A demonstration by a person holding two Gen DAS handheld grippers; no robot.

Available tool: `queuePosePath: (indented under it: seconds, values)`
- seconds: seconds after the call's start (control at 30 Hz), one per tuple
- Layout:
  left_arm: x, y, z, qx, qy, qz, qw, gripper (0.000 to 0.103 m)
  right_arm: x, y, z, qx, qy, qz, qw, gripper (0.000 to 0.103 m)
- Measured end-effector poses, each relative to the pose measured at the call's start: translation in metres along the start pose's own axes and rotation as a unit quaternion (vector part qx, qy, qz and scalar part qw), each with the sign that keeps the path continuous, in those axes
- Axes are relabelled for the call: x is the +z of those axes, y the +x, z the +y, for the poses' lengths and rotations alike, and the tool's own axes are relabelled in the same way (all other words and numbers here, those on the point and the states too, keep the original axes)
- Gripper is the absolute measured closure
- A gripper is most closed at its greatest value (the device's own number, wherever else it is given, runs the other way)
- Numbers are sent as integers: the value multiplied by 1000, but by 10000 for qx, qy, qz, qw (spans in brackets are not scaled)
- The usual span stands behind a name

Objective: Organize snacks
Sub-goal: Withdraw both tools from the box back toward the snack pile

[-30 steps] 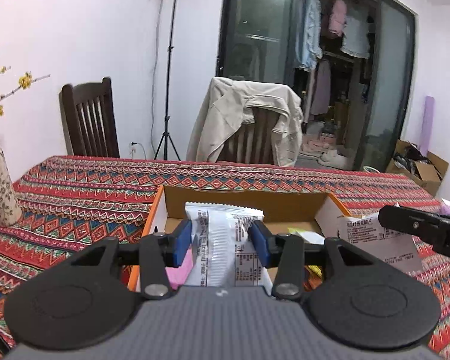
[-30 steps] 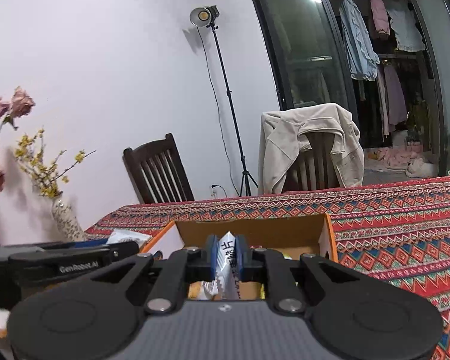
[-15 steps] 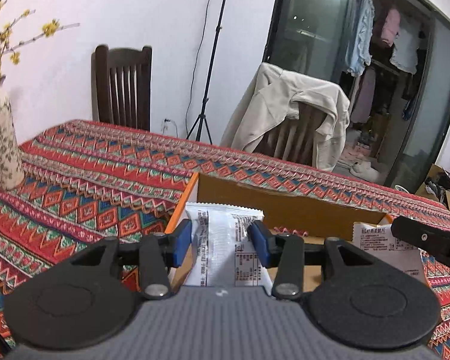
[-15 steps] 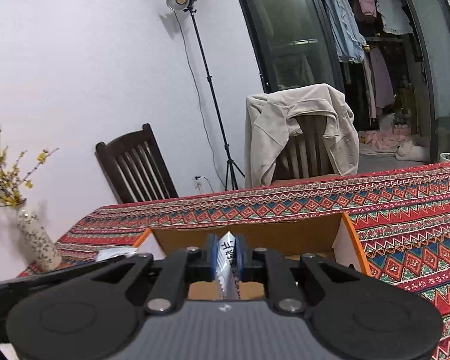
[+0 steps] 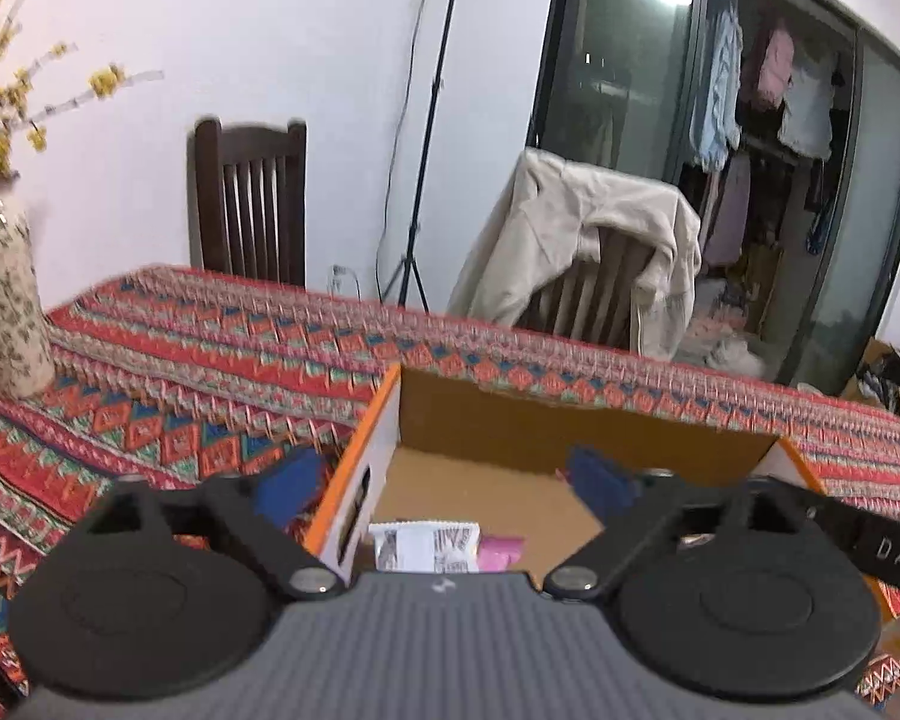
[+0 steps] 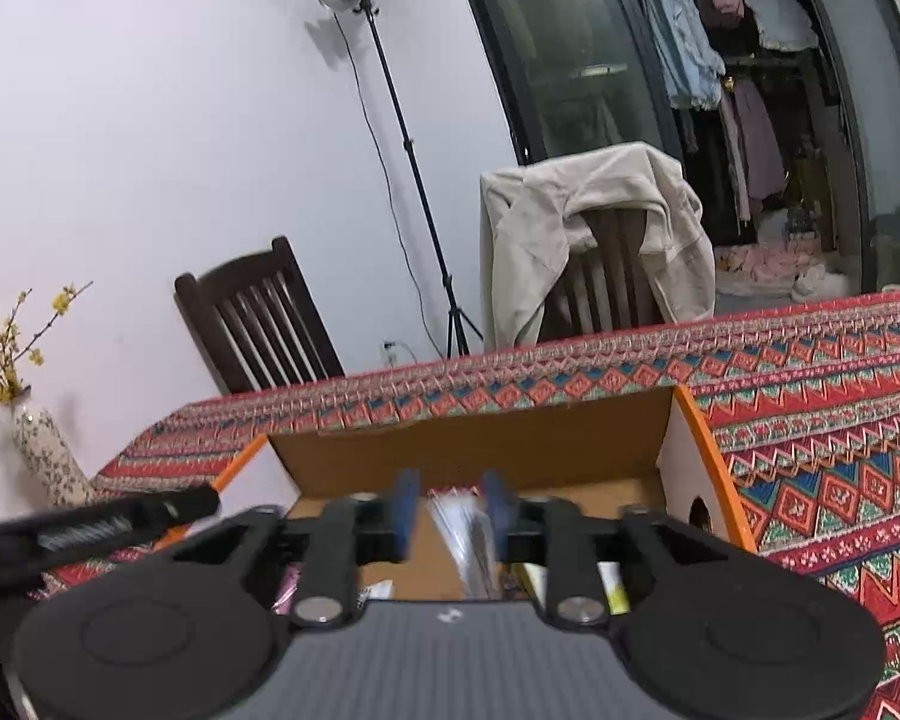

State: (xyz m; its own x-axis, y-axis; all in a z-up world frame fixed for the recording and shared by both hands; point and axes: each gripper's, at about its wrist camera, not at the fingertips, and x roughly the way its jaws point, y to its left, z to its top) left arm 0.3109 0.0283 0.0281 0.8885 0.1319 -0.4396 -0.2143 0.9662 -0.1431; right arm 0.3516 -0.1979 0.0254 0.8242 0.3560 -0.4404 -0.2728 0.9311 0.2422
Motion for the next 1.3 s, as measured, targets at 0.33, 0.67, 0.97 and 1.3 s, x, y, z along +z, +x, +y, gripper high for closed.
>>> queuePosePath:
  seconds: [0.33, 0.67, 0.97, 1.3]
  values:
    - [1, -11, 0, -19, -69, -189, 9998, 0, -2, -5, -8, -48, 117, -43, 9999, 0]
    - [4, -38, 2, -232, -112, -274, 9993, 0, 1, -28, 0, -52, -47, -217, 9997, 0]
    - [2, -89, 7, -584, -52, -353, 9977, 0, -5, -66, 4, 2, -116, -47, 9999, 0]
    - [-25, -123, 26, -629, 55, -308, 9975, 0, -34, -102, -8, -178, -122, 252, 9994, 0]
